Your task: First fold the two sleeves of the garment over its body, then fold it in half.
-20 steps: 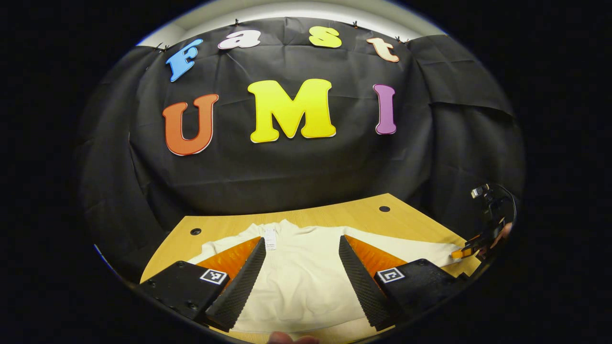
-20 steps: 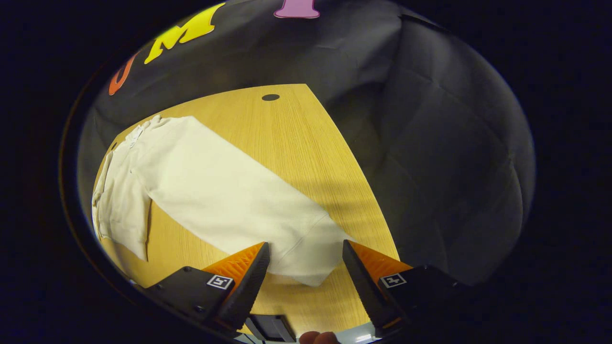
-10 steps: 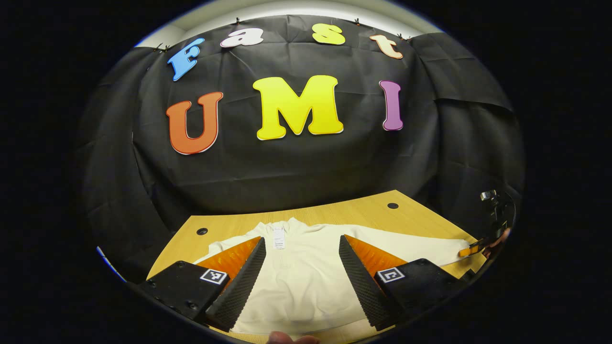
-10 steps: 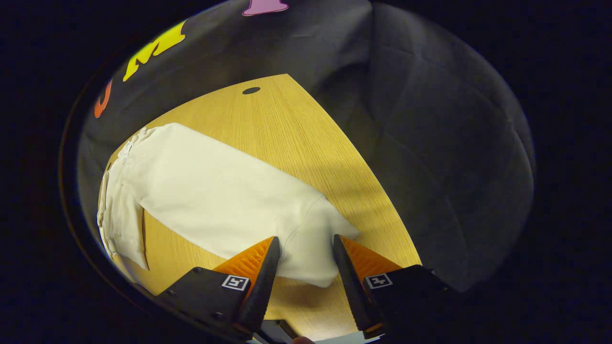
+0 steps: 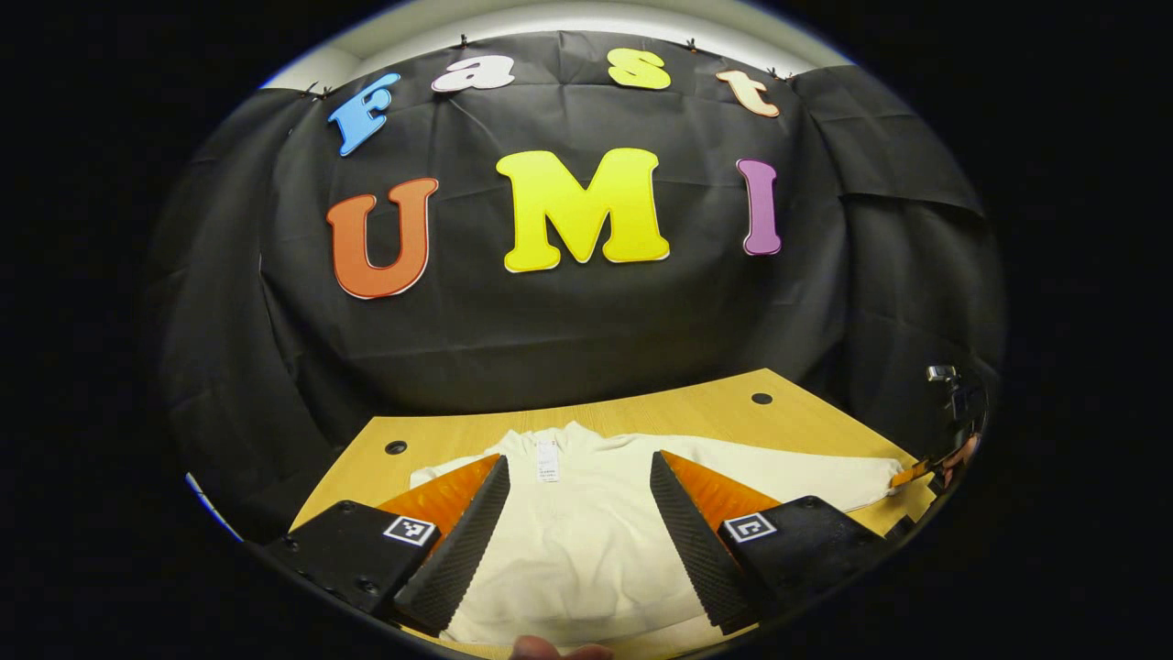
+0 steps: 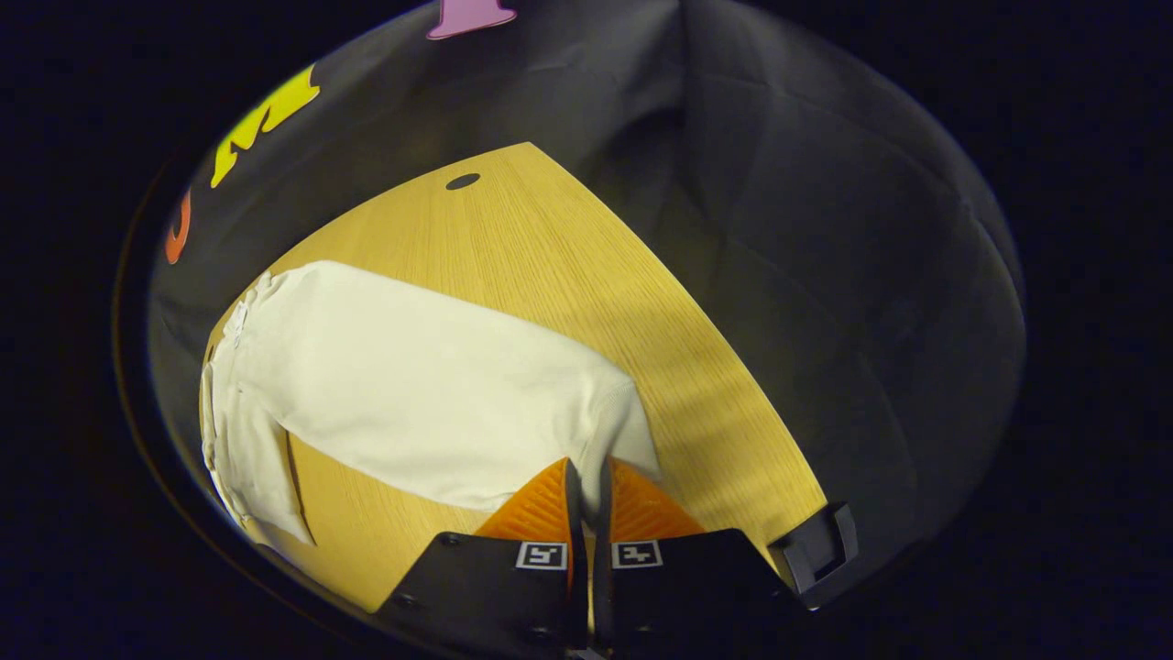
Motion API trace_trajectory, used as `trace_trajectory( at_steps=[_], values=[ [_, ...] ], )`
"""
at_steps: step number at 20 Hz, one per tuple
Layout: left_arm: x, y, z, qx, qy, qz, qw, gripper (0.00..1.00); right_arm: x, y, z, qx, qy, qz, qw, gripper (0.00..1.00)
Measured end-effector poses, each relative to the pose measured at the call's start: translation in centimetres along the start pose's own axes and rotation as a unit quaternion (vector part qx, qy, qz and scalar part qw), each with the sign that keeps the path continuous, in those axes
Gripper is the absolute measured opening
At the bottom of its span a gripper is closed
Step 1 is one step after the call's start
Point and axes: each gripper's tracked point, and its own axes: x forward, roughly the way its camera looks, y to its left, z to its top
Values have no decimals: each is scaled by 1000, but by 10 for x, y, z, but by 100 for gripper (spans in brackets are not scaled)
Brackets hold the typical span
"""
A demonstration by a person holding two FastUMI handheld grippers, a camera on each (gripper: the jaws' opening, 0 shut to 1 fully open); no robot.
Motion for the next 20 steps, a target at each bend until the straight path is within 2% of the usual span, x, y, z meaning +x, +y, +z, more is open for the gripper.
trace_trajectory(
  at_steps=[4, 8, 9, 13, 14, 16, 20],
  values=[
    [-4, 17, -4, -7, -4, 9, 1000, 98, -28, 8, 18, -12, -31, -3, 999, 3],
    [-7, 36, -11, -23, -3, 23, 999, 98, -74, 44, 64, -50, -84, 15, 995, 3],
    [-10, 41, -13, -27, -4, 28, 999, 98, -87, 61, 82, -60, -99, 25, 993, 1],
    [-17, 69, -23, -48, -5, 51, 998, 98, -136, 136, 132, -96, -141, 70, 983, 3],
    [-20, 77, -26, -57, -5, 57, 997, 98, -147, 160, 146, -111, -153, 83, 979, 0],
    [-26, 96, -35, -69, -3, 74, 995, 98, -171, 211, 164, -140, -170, 111, 969, 3],
    [-48, 144, -46, -91, -1, 118, 989, 98, -198, 322, 180, -197, -188, 171, 947, 1]
  ],
)
